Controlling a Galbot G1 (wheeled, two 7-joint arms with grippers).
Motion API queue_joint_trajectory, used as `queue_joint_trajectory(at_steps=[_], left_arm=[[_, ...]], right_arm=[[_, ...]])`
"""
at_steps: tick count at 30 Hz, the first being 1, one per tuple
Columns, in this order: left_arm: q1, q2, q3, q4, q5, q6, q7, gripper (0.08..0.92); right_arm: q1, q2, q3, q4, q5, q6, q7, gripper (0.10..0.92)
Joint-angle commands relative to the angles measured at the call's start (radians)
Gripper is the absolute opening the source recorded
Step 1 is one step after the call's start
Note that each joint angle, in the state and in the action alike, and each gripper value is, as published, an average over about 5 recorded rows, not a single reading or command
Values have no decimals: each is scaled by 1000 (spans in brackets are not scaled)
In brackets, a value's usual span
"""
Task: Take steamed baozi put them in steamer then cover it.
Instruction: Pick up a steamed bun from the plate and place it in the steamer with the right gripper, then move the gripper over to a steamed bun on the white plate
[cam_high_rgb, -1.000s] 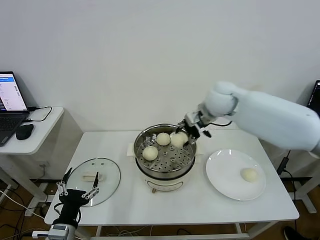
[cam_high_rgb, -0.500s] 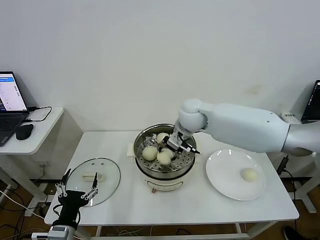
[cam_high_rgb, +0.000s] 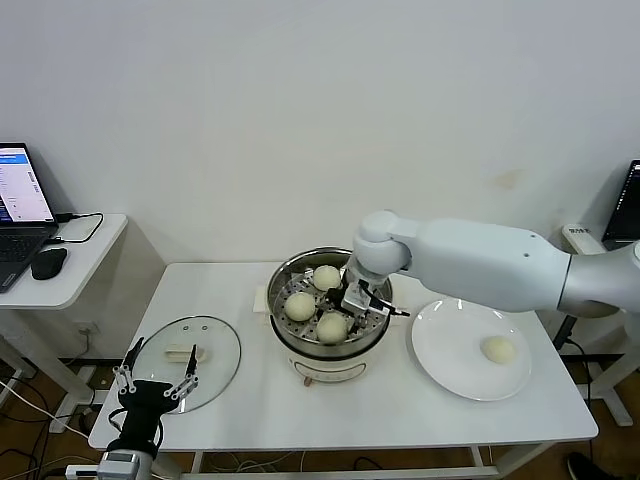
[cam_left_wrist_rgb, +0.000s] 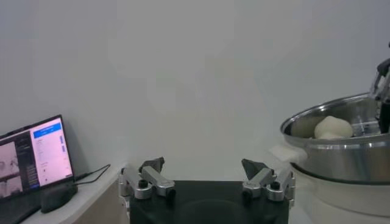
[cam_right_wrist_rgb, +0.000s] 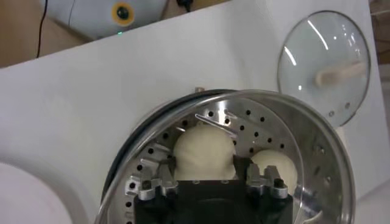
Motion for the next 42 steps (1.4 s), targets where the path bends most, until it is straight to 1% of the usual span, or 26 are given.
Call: queue_joint_trajectory(at_steps=[1,4,10,13,15,19,22,28,35,42], left_arm=[[-1,5,-3,-1,-1,1,1,823],[-1,14,-9,0,-2,1,2,823],[-3,31,-15,-3,-6,2,6,823],[-8,38,-11,-4,-6,3,8,823],[-12,43,-6,-2,-6,3,8,823],[-21,51,9,2,-5,3,9,823],[-26,58,21,5,-4,4,10,823],[-28,65,34,4,0,5,11,823],[-20,64,36,-1,8,6,11,823],[-4,59,36,-12,23,6,11,823]], right_arm=[[45,-49,56,-3,14,-60,4,765],[70,-106,96,10,51,-196,-14,812],[107,-275,121,85,209,-513,-26,823],[96,-384,139,121,251,-606,-15,823],[79,-462,158,133,257,-633,-8,823],[16,-585,190,128,213,-606,-13,823],[-73,-647,234,109,139,-563,-34,822],[-405,-713,530,57,18,-504,-79,823],[-678,-685,780,-43,-106,-438,-98,823],[-810,-586,883,-179,-211,-386,-79,823]])
